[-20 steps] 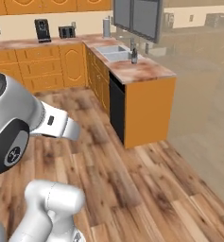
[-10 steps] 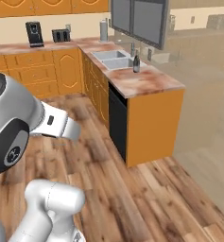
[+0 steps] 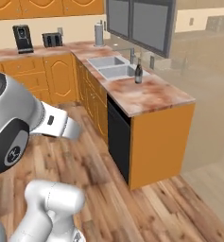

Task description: Move the drinks to the dining counter.

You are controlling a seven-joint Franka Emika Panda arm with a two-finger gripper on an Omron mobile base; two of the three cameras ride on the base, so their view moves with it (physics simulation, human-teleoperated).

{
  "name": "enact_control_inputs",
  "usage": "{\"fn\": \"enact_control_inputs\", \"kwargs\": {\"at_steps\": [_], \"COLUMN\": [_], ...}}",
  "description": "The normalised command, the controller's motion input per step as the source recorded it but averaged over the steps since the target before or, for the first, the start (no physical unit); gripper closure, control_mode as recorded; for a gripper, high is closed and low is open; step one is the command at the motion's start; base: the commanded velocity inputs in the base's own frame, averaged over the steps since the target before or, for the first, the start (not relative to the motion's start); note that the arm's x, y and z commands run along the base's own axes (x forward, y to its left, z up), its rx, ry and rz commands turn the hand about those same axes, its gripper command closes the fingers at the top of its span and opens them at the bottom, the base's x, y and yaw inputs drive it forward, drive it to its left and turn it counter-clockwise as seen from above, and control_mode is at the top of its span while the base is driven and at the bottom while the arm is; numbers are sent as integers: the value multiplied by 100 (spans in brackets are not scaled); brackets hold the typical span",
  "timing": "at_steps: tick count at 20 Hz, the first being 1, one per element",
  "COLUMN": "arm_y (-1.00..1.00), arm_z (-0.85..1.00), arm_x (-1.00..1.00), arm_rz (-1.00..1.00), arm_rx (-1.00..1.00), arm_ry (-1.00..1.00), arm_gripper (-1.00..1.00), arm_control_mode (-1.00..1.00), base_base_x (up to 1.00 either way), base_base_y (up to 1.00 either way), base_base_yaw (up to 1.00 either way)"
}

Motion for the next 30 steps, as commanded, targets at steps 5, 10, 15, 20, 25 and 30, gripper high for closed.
{"fn": "enact_control_inputs", "kwargs": {"at_steps": [5, 10, 15, 20, 25, 30], "arm_y": [0, 0, 0, 0, 0, 0], "arm_z": [0, 0, 0, 0, 0, 0], "arm_x": [0, 0, 0, 0, 0, 0], "arm_rz": [0, 0, 0, 0, 0, 0], "arm_rx": [0, 0, 0, 0, 0, 0], "arm_ry": [0, 0, 0, 0, 0, 0], "arm_gripper": [-100, -100, -100, -100, -100, -100], "arm_control_mode": [100, 100, 100, 100, 100, 100], "base_base_x": [100, 100, 100, 100, 66, 44], "base_base_y": [15, 11, 0, 1, 22, 43], "base_base_yaw": [-10, -9, -7, -19, -77, -87]}}
